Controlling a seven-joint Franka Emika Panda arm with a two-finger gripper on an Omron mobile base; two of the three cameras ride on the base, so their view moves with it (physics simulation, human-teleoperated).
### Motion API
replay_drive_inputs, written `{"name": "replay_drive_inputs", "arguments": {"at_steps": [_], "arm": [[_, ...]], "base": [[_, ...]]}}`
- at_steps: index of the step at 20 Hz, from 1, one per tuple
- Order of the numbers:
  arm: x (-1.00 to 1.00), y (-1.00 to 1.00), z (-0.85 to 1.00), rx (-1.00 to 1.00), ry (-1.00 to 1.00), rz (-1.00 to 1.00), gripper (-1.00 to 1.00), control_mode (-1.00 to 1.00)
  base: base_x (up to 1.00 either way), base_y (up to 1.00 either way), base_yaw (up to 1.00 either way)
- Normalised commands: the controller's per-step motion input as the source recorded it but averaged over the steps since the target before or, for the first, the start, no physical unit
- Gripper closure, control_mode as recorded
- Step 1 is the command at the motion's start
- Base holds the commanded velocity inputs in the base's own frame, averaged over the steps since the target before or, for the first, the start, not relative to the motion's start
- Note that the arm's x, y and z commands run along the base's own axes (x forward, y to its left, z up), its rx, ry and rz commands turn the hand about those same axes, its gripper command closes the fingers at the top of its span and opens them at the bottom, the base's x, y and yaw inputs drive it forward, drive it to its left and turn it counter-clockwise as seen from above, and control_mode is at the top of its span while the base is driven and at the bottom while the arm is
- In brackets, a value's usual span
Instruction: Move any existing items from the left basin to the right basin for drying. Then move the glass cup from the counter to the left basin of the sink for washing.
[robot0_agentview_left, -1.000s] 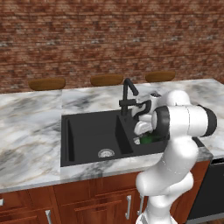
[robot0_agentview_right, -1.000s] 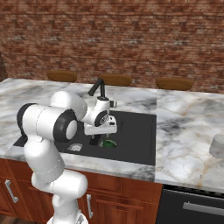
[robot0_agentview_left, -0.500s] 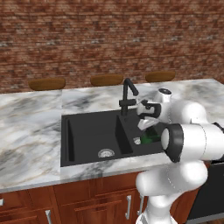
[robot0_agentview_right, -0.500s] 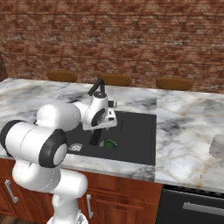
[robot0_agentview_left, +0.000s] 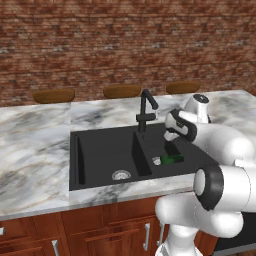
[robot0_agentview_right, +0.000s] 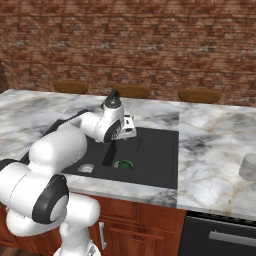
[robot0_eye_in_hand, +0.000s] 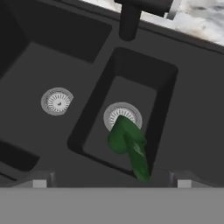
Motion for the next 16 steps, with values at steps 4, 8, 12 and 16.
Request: {"name": "replay_drive_inputs", "arguments": {"at_steps": [4, 8, 12, 16], "arm": [[-0.06, -0.27, 0.55, 0.00, -0.04, -0.07, -1.00, -1.00], [-0.05, -0.35, 0.46, 0.00, 0.00, -0.10, -1.00, -1.00], [-0.07, -0.42, 0.37, 0.00, 0.00, -0.11, -1.00, -1.00], [-0.11, -0.49, 0.32, 0.00, 0.00, -0.12, -1.00, -1.00]], "base": [[0.00, 0.00, 0.00], [0.00, 0.00, 0.00], [0.00, 0.00, 0.00], [0.00, 0.00, 0.00]]}}
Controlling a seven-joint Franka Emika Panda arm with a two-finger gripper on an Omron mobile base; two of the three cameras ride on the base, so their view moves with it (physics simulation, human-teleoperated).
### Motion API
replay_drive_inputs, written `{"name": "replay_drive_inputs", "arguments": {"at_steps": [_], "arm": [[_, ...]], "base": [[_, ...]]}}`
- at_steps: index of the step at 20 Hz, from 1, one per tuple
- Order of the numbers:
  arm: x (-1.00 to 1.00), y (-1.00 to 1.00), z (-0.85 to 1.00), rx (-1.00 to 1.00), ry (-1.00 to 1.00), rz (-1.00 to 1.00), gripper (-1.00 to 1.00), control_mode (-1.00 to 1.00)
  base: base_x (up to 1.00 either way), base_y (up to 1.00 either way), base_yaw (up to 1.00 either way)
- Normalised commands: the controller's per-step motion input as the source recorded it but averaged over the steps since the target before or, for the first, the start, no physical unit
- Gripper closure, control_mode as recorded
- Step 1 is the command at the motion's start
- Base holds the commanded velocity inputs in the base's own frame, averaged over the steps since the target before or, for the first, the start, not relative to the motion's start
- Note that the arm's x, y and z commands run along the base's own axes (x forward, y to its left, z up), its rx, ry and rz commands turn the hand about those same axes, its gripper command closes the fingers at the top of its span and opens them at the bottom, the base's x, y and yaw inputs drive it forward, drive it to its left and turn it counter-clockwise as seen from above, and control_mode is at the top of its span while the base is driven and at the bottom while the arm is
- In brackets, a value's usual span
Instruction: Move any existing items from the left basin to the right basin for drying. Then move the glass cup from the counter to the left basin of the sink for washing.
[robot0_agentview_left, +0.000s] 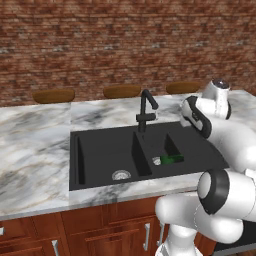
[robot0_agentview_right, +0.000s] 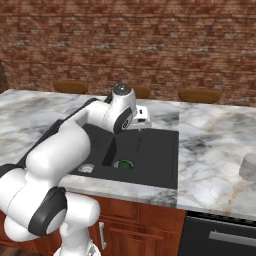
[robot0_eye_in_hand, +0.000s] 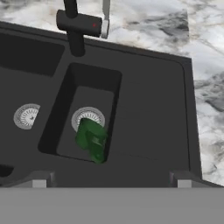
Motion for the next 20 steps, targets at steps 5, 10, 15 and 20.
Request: {"name": "replay_drive_inputs", "arguments": {"at_steps": [5, 10, 15, 20], "arm": [[-0.13, -0.53, 0.29, 0.00, 0.00, -0.12, -1.00, -1.00], [-0.14, -0.57, 0.24, 0.00, 0.00, -0.12, -1.00, -1.00], [-0.14, -0.64, 0.16, 0.00, 0.00, -0.13, -1.00, -1.00], [-0.15, -0.65, 0.07, 0.00, 0.01, -0.14, -1.00, -1.00]], "base": [[0.00, 0.00, 0.00], [0.00, 0.00, 0.00], [0.00, 0.00, 0.00], [0.00, 0.00, 0.00]]}}
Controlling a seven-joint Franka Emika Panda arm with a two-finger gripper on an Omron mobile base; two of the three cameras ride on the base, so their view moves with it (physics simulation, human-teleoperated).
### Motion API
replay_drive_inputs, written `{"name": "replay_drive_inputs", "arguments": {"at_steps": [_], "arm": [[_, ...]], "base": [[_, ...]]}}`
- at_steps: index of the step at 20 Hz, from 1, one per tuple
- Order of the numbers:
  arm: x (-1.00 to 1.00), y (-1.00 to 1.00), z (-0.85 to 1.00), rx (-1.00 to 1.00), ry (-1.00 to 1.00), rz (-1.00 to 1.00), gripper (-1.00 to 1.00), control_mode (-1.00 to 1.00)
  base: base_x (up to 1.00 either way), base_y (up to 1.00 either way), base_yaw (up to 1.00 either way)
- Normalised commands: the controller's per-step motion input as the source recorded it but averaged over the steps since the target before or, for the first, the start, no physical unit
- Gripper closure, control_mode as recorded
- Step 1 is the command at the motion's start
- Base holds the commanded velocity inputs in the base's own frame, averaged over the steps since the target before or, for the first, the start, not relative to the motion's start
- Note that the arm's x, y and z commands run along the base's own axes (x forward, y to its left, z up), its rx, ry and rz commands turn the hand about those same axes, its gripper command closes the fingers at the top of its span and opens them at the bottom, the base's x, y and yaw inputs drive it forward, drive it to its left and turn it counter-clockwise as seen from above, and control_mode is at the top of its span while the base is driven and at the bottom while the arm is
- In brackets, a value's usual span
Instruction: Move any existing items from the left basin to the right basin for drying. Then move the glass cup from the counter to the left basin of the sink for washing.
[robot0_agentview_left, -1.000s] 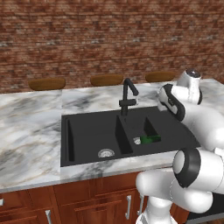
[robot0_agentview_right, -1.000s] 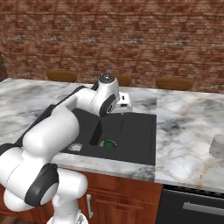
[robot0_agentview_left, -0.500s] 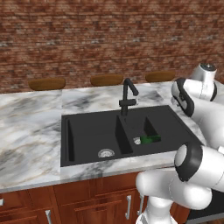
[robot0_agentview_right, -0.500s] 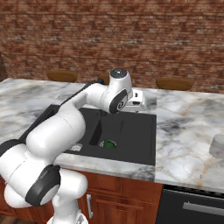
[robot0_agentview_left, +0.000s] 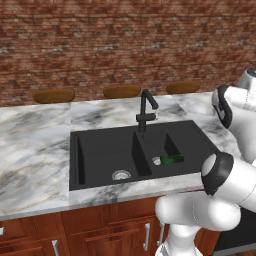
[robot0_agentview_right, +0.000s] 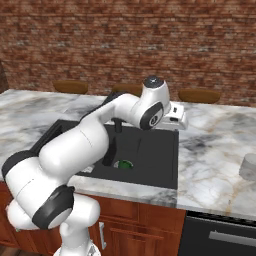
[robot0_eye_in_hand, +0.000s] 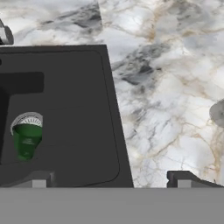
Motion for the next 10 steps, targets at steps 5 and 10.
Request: {"name": "replay_drive_inputs", "arguments": {"at_steps": [5, 10], "arm": [[-0.17, -0.64, 0.00, 0.00, 0.01, -0.16, -1.00, -1.00], [-0.13, -0.61, 0.00, 0.00, 0.01, -0.17, -1.00, -1.00]], "base": [[0.00, 0.00, 0.00], [0.00, 0.00, 0.00]]}}
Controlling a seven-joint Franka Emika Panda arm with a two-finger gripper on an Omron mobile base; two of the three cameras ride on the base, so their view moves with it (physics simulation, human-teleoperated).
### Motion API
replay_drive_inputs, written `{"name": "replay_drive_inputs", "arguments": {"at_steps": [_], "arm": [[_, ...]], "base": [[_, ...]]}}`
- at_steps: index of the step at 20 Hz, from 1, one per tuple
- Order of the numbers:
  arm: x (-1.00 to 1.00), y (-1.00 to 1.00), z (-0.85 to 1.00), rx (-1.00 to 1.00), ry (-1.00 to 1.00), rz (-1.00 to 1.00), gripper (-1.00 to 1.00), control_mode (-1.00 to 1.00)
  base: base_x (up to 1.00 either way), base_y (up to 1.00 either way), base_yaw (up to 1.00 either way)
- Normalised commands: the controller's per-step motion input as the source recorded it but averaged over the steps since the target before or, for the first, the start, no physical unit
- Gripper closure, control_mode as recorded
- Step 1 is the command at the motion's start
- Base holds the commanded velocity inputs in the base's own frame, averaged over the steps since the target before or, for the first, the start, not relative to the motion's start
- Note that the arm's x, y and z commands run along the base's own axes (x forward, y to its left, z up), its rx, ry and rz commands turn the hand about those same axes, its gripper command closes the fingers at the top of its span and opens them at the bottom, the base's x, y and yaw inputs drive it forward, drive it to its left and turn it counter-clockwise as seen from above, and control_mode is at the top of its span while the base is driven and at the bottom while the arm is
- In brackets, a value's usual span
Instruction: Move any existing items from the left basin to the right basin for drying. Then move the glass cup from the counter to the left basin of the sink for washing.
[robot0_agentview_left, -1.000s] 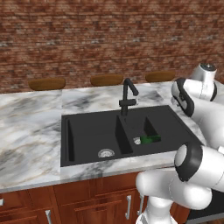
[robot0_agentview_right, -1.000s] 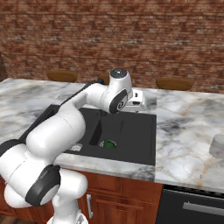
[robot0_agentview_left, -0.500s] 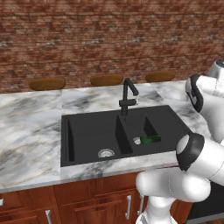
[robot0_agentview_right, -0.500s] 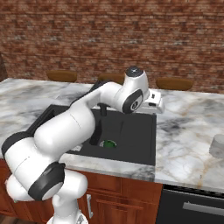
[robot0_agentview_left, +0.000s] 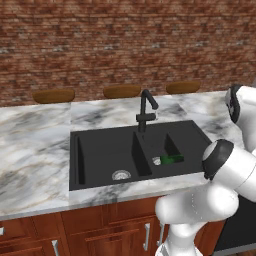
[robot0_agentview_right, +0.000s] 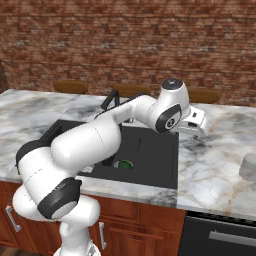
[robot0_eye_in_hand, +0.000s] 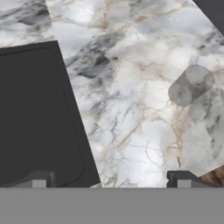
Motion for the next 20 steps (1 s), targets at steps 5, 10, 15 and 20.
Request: {"name": "replay_drive_inputs", "arguments": {"at_steps": [5, 10, 15, 20], "arm": [[-0.05, -0.56, 0.00, 0.00, 0.01, -0.15, -1.00, -1.00], [0.00, -0.45, 0.00, 0.00, 0.00, -0.12, -1.00, -1.00], [0.00, -0.41, 0.00, 0.01, 0.00, -0.10, -1.00, -1.00], [0.03, -0.35, 0.00, 0.04, 0.00, -0.07, -1.00, -1.00]], "base": [[0.00, 0.00, 0.00], [0.00, 0.00, 0.00], [0.00, 0.00, 0.00], [0.00, 0.00, 0.00]]}}
